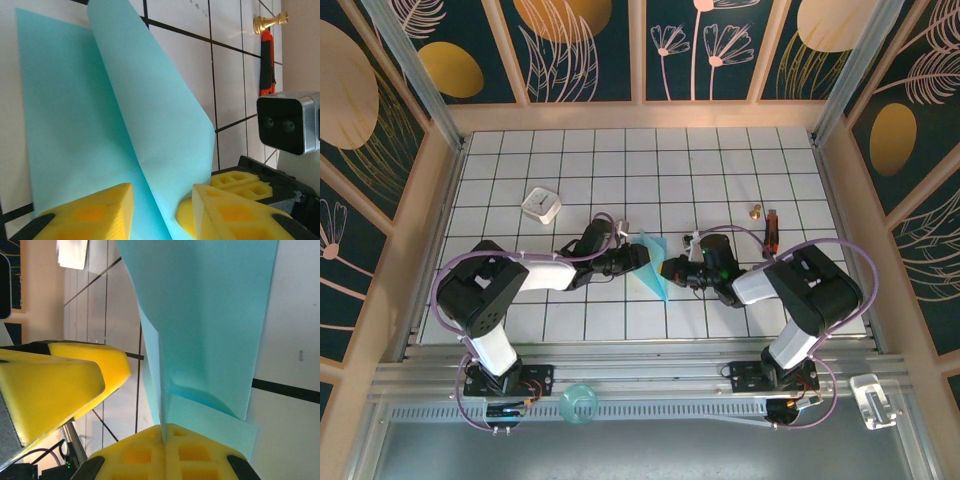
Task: Fold a paper plane with a square sheet of paper (pick it up from the middle)
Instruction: Fourth fold the wing at the center of the table.
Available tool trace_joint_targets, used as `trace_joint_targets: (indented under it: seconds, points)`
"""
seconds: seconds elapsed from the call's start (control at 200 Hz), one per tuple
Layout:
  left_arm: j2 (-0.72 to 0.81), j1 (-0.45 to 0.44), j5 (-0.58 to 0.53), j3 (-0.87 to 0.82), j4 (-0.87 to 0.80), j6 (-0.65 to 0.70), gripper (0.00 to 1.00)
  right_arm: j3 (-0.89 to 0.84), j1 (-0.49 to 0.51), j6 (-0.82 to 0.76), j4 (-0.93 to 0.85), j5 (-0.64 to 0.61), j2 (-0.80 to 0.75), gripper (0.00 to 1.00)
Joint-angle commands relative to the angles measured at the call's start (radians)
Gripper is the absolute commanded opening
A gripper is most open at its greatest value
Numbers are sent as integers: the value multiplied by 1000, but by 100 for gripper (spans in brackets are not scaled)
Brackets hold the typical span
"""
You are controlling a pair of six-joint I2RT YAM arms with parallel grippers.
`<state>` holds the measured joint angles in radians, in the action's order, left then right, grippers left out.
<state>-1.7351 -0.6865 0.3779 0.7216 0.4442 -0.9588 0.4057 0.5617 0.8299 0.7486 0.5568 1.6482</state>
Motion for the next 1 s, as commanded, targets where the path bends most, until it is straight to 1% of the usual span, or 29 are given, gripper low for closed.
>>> trace_joint_targets:
  seconds: [0.0,0.375,0.405,0.636,0.996]
  points:
    - [-20,1,29,23,40,-10,37,-16,-9,43,78,49,20,0]
    - [-47,1,30,59,36,9,36,-37,-8,96,177,96,104,0]
    - [-50,1,31,62,36,10,36,-39,-36,99,182,98,110,0]
    - [-92,1,40,97,15,27,36,-46,-45,138,263,122,168,0]
    - [-164,6,36,146,1,56,37,-53,-45,148,283,130,183,0]
